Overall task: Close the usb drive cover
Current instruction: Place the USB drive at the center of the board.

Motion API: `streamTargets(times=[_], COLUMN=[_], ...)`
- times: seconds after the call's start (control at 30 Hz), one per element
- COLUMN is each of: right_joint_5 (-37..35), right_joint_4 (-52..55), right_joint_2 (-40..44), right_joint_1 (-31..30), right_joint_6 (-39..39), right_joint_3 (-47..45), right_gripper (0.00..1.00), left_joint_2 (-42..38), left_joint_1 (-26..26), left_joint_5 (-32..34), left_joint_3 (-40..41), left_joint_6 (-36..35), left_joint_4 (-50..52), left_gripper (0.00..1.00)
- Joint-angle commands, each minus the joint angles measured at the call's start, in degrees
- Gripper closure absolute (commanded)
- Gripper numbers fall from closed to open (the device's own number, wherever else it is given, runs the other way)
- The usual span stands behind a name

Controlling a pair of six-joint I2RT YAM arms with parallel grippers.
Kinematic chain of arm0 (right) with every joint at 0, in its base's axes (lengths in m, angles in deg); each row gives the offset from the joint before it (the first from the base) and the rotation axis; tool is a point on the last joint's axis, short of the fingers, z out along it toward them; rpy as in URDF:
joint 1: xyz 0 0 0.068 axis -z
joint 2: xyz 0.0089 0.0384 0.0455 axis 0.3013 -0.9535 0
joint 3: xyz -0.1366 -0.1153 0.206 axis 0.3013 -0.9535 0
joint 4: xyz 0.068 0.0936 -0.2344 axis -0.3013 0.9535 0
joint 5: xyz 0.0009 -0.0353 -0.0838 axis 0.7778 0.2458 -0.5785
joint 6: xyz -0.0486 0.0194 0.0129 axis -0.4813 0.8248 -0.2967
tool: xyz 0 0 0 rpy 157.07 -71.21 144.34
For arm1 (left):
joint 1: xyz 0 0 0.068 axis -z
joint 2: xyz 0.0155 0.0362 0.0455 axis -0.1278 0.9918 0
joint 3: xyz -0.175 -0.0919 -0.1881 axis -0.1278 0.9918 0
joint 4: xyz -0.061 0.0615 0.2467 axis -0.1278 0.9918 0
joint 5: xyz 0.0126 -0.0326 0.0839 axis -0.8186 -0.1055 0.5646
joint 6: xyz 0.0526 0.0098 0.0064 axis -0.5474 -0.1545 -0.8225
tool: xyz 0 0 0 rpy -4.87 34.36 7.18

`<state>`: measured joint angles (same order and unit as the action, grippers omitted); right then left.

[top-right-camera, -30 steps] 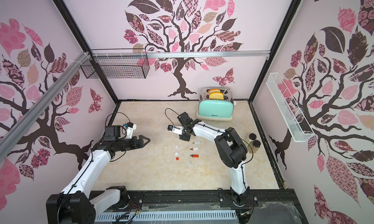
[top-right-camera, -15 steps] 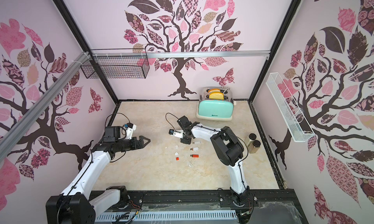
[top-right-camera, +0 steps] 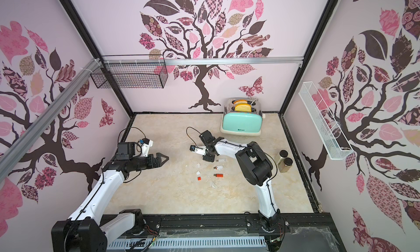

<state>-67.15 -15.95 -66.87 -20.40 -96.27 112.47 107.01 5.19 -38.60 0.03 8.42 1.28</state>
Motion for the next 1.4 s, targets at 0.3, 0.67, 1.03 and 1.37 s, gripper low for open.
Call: streamTargets(times=[0.3, 0.67, 1.03, 1.37], right_joint_5=[-0.18, 9.81, 15.8, 20.43], right_joint_4=[1.82, -2.61, -1.01, 3.6], right_joint_2=[0.18, 11.16, 9.38, 4.91], right_joint_1=[0.31, 0.32, 0.19, -0.17], right_joint_6=[1.1, 0.99, 2.03, 3.98], right_joint_3=[1.2, -7.42, -7.2, -2.94], right_gripper=[0.62, 0.24, 0.27, 0.37], left_joint_2=[-0.59, -0.46, -0.23, 0.54], left_joint_1=[-0.54, -0.66, -1.1, -1.1], left_joint_5=[-0.06, -1.02, -0.69, -0.67], left_joint_3=[0.1, 0.78, 0.16, 0.01], left_joint_6=[-0.69, -0.71, -0.38, -0.23], left_joint_4=[0.02, -1.36, -0.66, -0.98], left_gripper=[0.02, 0.02, 0.02, 0.02])
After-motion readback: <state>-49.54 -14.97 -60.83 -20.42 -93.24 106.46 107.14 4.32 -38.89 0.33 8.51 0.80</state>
